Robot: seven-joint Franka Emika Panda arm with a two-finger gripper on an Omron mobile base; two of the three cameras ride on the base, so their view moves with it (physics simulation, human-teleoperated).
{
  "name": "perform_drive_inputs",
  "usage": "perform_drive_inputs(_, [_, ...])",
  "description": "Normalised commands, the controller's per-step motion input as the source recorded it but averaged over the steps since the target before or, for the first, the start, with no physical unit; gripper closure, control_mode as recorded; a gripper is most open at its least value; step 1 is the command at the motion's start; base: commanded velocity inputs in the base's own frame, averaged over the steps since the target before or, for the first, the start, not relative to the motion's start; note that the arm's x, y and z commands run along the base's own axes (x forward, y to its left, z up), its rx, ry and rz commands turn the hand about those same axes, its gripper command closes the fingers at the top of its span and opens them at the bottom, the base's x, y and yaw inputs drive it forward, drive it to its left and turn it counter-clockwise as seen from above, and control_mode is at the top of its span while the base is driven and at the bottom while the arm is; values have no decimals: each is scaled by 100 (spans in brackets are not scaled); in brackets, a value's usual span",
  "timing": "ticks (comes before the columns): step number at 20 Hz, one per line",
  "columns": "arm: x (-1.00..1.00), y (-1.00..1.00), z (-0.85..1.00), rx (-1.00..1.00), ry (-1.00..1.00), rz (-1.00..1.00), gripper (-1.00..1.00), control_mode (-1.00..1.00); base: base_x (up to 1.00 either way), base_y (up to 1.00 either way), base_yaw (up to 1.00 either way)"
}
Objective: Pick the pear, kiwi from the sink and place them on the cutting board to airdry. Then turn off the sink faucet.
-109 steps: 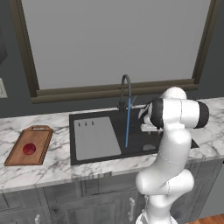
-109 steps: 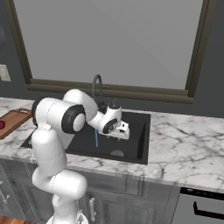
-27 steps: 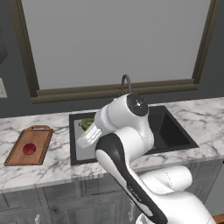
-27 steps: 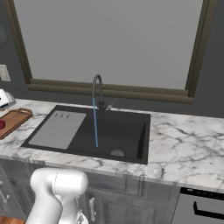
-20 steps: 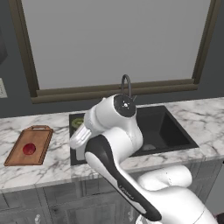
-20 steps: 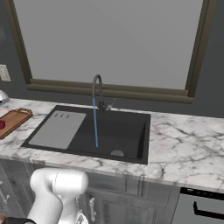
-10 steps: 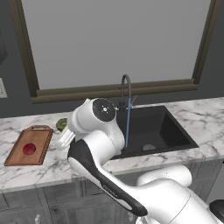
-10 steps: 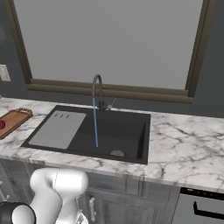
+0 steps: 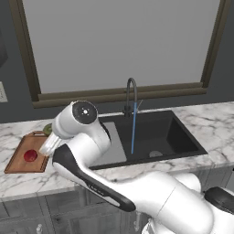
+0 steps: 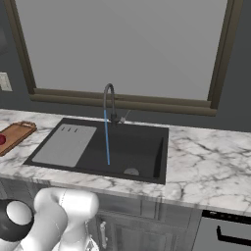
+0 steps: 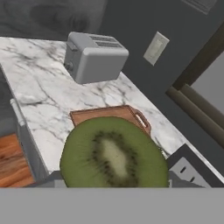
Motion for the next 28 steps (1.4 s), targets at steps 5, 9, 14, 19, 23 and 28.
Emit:
perform_drive_inputs(5, [21, 12, -11, -2, 0, 0, 100, -100, 0, 0, 0])
perform_drive_inputs(9, [20, 0, -4, 0, 0, 0, 100, -100, 0, 0, 0])
perform_drive_inputs(14, [19, 0, -14, 0, 0, 0, 100, -100, 0, 0, 0])
perform_drive_inputs(19, [4, 0, -26, 0, 1, 2, 100, -100, 0, 0, 0])
perform_drive_inputs(23, [11, 0, -23, 0, 2, 2, 100, -100, 0, 0, 0])
perform_drive_inputs(28, [10, -2, 0, 0, 0, 0, 100, -100, 0, 0, 0])
